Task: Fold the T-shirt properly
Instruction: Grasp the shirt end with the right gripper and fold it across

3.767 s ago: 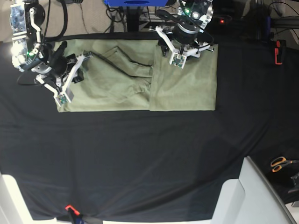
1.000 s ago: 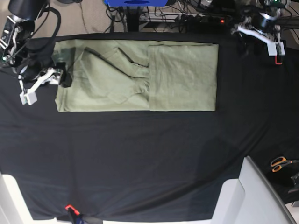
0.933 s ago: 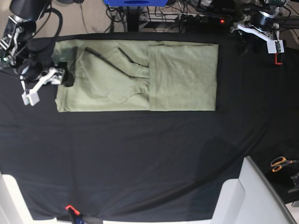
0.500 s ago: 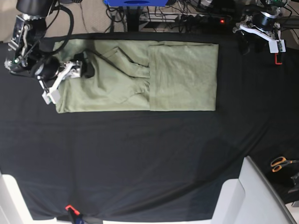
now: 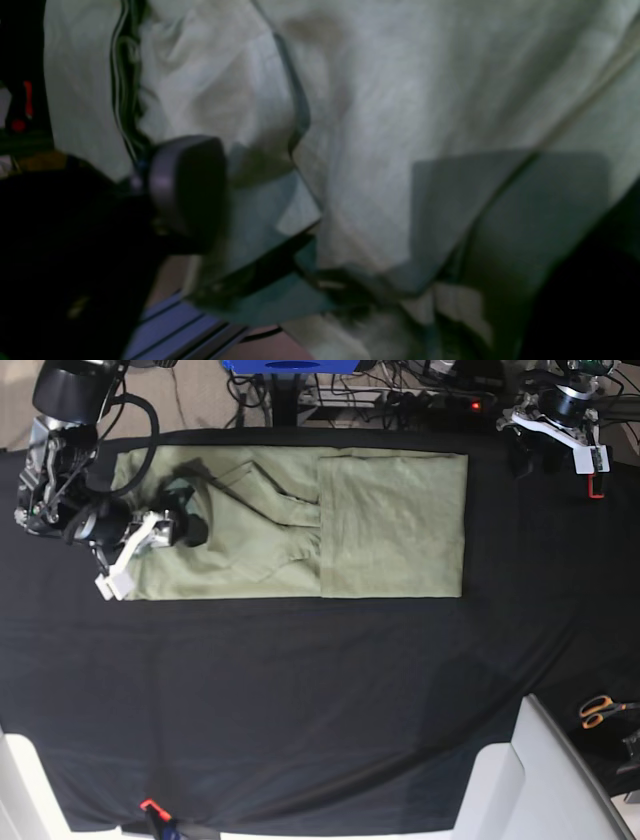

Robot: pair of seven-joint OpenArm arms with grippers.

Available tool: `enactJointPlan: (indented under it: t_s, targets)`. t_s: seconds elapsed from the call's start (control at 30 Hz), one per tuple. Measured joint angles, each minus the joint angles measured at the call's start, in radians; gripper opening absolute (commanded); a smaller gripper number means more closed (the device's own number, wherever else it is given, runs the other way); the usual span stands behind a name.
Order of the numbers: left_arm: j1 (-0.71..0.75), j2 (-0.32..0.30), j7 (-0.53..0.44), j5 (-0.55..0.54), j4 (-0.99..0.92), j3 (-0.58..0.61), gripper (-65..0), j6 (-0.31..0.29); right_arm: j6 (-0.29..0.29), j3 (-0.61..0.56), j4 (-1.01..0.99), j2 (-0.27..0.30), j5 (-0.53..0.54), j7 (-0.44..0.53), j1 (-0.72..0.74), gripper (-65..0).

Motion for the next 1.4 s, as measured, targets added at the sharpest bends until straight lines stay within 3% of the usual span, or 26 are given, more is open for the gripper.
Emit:
enactJointPlan:
  t_s: [0.07, 0.23, 0.3, 0.37, 0.5, 0.53, 0.77, 0.93, 1.03, 1.13, 1.17, 1.27, 1.4]
  targets:
    - [-0.006, 0.0, 0.001, 0.0, -0.019, 0.0, -29.6, 0.0, -0.003, 0.0, -0.008, 0.001, -0.002, 0.0, 0.002, -21.9]
    - [-0.037, 0.0, -0.003, 0.0, -0.074, -0.002, -29.8, 0.001, -0.002, -0.001, -0.009, -0.002, 0.008, -0.043, 0.0, -24.0]
    - [-0.032, 0.001, 0.002, 0.002, -0.08, -0.002, -29.8, 0.001, -0.002, -0.001, -0.009, -0.002, 0.007, -0.047, 0.002, -28.1]
    - [-0.031, 0.001, 0.001, 0.002, -0.08, -0.002, -29.8, 0.0, -0.003, 0.0, -0.011, -0.002, -0.001, -0.058, 0.0, -36.6]
    - [-0.035, 0.001, 0.001, 0.001, -0.079, -0.002, -29.8, 0.0, -0.015, -0.001, -0.018, -0.002, -0.022, -0.084, -0.002, -62.9]
    - [-0.035, 0.001, 0.001, 0.001, -0.079, -0.002, -29.8, 0.001, -0.015, -0.001, -0.021, -0.002, -0.022, -0.083, -0.002, -65.0]
    - [-0.035, 0.001, 0.001, 0.001, -0.078, -0.002, -29.8, 0.0, -0.01, 0.043, -0.035, 0.039, -0.02, -0.118, 0.018, -64.8]
    - [-0.035, 0.002, 0.001, 0.001, -0.078, -0.001, -29.8, 0.001, -0.021, 0.111, -0.027, 0.163, -0.086, -0.142, 0.032, -64.8]
    - [-0.035, 0.004, 0.001, 0.001, -0.077, 0.0, -29.8, 0.0, -0.03, 0.113, 0.08, 0.202, -0.097, -0.151, 0.014, -64.8]
    - [-0.039, 0.005, 0.001, 0.0, -0.077, 0.0, -29.8, 0.001, -0.034, 0.071, 0.255, 0.187, -0.093, -0.155, -0.034, -64.8]
    - [-0.041, 0.005, 0.001, 0.0, -0.077, 0.0, -29.8, 0.0, -0.092, 0.027, 0.318, 0.187, -0.086, -0.171, -0.054, -64.8]
    - [-0.047, 0.008, 0.0, 0.0, -0.077, 0.0, -29.8, 0.001, -0.191, -0.082, 0.481, 0.17, -0.091, -0.198, -0.103, -64.8]
    - [-0.047, 0.008, 0.001, 0.0, -0.077, 0.0, -29.8, 0.001, -0.282, -0.198, 0.594, 0.123, -0.076, -0.241, -0.137, -64.8]
